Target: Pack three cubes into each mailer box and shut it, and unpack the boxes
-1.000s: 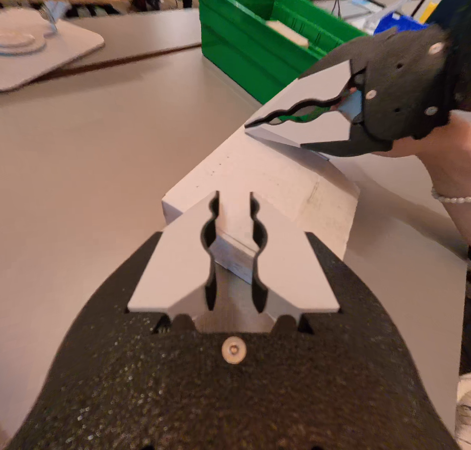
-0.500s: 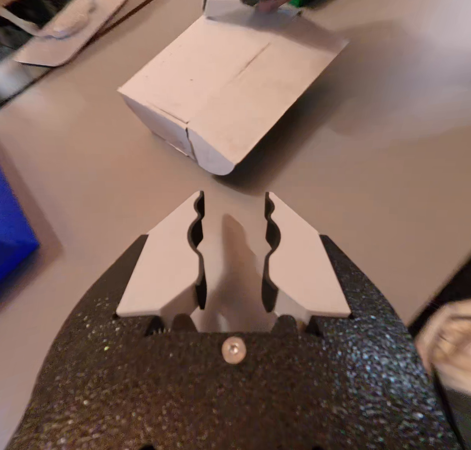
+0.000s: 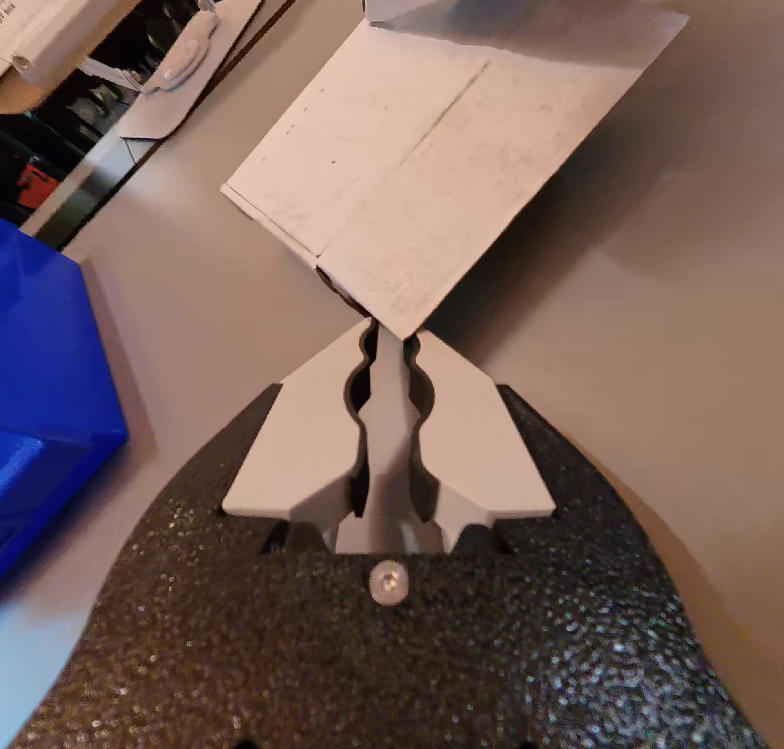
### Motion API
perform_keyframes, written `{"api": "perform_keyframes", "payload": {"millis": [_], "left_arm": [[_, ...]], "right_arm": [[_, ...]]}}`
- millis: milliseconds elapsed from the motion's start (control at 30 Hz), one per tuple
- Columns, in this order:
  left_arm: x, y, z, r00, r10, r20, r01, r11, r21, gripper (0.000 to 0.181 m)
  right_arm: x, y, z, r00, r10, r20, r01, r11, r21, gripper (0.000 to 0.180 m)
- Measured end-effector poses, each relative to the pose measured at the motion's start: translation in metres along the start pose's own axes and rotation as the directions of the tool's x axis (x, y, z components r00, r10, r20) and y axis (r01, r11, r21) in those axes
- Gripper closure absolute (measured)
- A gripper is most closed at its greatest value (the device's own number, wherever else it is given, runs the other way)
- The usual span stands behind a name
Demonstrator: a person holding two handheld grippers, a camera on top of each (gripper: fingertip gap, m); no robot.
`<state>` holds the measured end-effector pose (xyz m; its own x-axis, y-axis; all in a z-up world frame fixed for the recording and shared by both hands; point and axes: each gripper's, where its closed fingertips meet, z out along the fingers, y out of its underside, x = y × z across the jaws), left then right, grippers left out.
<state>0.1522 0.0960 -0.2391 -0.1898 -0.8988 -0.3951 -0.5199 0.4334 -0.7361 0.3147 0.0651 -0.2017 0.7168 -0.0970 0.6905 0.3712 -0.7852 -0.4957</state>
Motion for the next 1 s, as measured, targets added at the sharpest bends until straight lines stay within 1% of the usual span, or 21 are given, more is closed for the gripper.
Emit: {"api": "perform_keyframes", "payload": {"millis": [133,167,200,300,367,433,533,600,633,667,700,767,867,933,1000], "left_arm": [[0.001,0.001,0.002,0.999,-0.018,-0.040,0.017,1.000,-0.006,0.170],[0.001,0.002,0.004,0.998,-0.009,-0.054,0.009,1.000,-0.011,0.168],[0.003,0.002,0.006,0.997,0.003,-0.083,-0.004,1.000,-0.010,0.162],[0.009,0.003,0.004,0.974,0.000,-0.225,0.004,1.000,0.017,0.150],[0.012,0.001,-0.004,0.937,-0.045,-0.346,0.064,0.997,0.044,0.137],[0.007,-0.004,-0.013,0.896,-0.105,-0.431,0.153,0.985,0.077,0.131],[-0.011,-0.019,-0.022,0.840,-0.208,-0.502,0.315,0.939,0.140,0.128],[-0.023,-0.026,-0.018,0.819,-0.265,-0.509,0.388,0.909,0.151,0.133],[-0.026,-0.027,-0.013,0.819,-0.266,-0.509,0.390,0.908,0.153,0.134],[-0.028,-0.026,-0.008,0.827,-0.254,-0.501,0.373,0.915,0.151,0.140],[-0.029,-0.024,-0.002,0.839,-0.236,-0.491,0.344,0.928,0.142,0.141],[-0.022,-0.026,0.003,0.820,-0.201,-0.536,0.318,0.938,0.135,0.148],[-0.021,-0.026,0.006,0.788,-0.213,-0.577,0.333,0.936,0.109,0.146],[-0.021,-0.024,0.010,0.753,-0.261,-0.604,0.369,0.927,0.060,0.145],[-0.020,-0.022,0.013,0.746,-0.275,-0.607,0.371,0.928,0.036,0.145]], "right_arm": [[0.000,0.000,0.000,0.998,-0.052,-0.038,0.051,0.998,-0.025,0.180],[0.000,0.000,0.000,0.997,-0.064,-0.047,0.063,0.998,-0.030,0.180],[0.000,-0.001,0.000,0.996,-0.073,-0.053,0.071,0.997,-0.035,0.180],[0.000,-0.001,0.000,0.996,-0.074,-0.054,0.072,0.997,-0.036,0.180],[0.000,-0.001,0.000,0.997,-0.062,-0.047,0.060,0.998,-0.033,0.180],[0.000,-0.001,0.000,0.997,-0.059,-0.044,0.057,0.998,-0.032,0.180],[0.000,-0.001,0.000,0.997,-0.061,-0.044,0.059,0.998,-0.031,0.180],[0.000,-0.001,0.000,0.998,-0.054,-0.038,0.053,0.998,-0.030,0.180],[0.000,-0.001,0.000,0.998,-0.050,-0.035,0.049,0.998,-0.028,0.180],[0.000,-0.001,0.000,0.998,-0.048,-0.030,0.047,0.999,-0.026,0.180],[0.000,-0.001,0.000,0.999,-0.045,-0.024,0.045,0.999,-0.022,0.180],[0.000,-0.001,0.000,0.999,-0.038,-0.006,0.038,0.999,-0.014,0.180],[0.000,0.000,0.000,0.999,-0.031,0.016,0.031,1.000,-0.002,0.180],[0.000,0.000,0.000,0.999,-0.037,0.029,0.037,0.999,0.000,0.180],[0.000,0.000,0.000,0.999,-0.035,0.038,0.035,0.999,-0.007,0.180]]}}
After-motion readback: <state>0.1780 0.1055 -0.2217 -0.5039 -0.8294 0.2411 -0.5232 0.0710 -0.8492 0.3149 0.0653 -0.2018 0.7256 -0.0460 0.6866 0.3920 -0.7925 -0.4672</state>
